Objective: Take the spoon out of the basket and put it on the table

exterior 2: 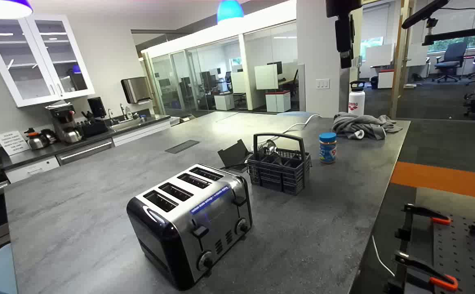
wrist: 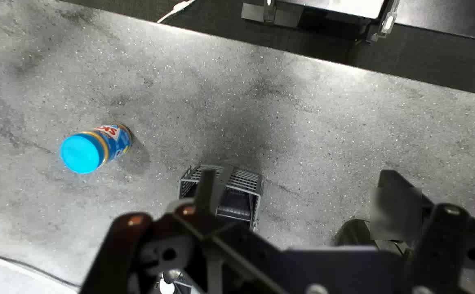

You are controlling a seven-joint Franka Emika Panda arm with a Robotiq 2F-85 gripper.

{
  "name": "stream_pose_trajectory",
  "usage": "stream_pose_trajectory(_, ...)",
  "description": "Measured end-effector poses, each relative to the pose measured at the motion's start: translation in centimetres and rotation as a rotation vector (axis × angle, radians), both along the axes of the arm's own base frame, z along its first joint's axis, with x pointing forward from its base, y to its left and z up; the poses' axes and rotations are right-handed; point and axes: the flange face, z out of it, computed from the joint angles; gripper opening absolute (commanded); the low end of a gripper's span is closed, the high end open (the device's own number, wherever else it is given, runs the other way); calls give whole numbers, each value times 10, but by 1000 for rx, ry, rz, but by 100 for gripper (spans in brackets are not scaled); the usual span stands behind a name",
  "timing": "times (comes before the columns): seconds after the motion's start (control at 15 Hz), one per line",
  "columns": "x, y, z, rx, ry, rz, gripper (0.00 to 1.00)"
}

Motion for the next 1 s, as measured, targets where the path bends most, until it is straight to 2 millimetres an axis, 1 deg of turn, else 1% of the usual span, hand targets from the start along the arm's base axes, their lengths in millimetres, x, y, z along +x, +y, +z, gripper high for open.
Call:
stream_pose_trajectory(0.47,0,0,0,0,0,0,100)
stream_pose_trajectory(0.6,1,-4,1,0,-10,-5,100)
stream_pose_trajectory(0.67,2,-9,4,-3,-26,-9,100)
stream_pose_trajectory(0.8,8,-29,11,-4,-71,-13,100)
stream_pose_trajectory(0.87,12,-44,14,0,-93,-14,100)
stream_pose_trajectory(1.0,23,-81,16,18,-125,-12,100)
